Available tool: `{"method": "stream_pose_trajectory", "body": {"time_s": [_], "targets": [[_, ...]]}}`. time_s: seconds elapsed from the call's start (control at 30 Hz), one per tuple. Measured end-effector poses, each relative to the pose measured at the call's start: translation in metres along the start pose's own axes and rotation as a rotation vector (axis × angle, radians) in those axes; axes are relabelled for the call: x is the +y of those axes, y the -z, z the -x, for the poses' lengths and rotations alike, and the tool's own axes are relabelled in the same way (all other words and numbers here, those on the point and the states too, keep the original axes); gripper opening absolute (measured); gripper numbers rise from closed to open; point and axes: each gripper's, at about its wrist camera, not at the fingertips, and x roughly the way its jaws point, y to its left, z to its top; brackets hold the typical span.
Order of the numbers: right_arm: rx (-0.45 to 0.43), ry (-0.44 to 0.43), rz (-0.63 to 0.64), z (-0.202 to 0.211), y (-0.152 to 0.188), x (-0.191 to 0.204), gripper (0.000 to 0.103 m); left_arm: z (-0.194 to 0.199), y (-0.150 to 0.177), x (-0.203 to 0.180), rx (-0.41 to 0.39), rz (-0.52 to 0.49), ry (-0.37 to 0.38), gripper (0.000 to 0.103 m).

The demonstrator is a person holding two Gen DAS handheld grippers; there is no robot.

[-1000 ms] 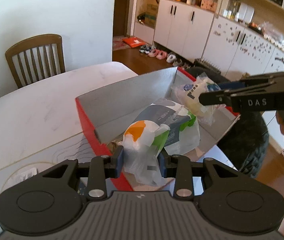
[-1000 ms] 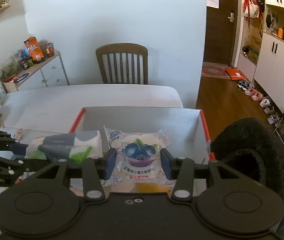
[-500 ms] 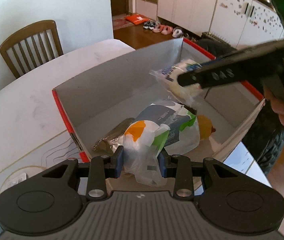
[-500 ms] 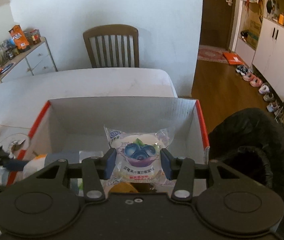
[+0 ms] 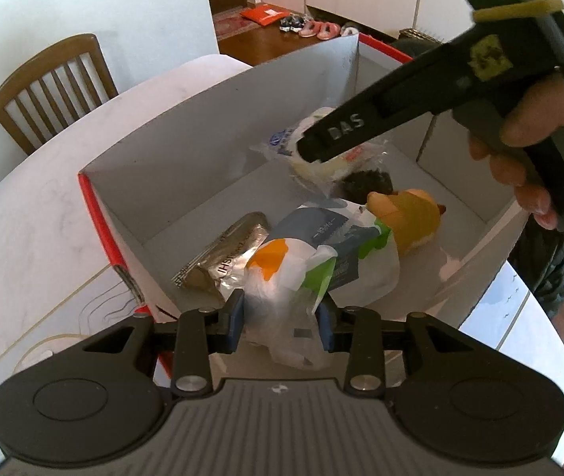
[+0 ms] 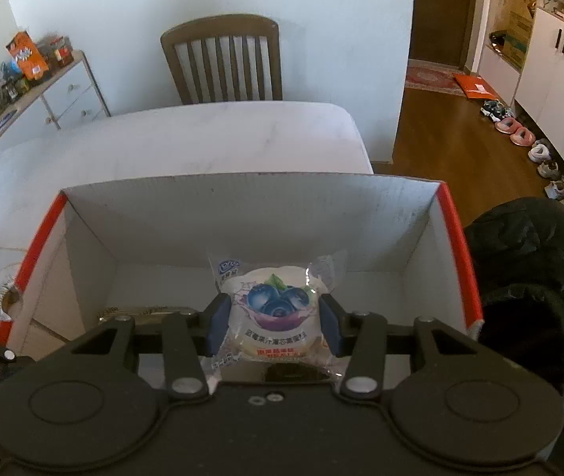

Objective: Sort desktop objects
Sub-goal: 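Open both grippers to drop the two bags into the box, then withdraw both grippers from the box back over the pile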

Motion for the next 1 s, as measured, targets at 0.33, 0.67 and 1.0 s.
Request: {"method": "stream_pose_trajectory", "body": {"time_s": [0.33, 0.67, 1.0], "targets": [[0.082, -0.001, 0.031, -0.015, -0.002, 0.005, 0.048, 0.007, 0.0, 0.004, -0.007, 0.052, 0.044, 0.069], [0.079, -0.02, 0.004, -0.002, 0.004, 0.004, 0.063, 0.017, 0.003, 0.008, -0.034, 0.095, 0.073, 0.07], [0.037, -0.075, 0.03, 0.041, 0.013, 0.009, 0.064, 0.036, 0.009, 0.02, -0.092, 0.168, 0.103, 0.071]]}}
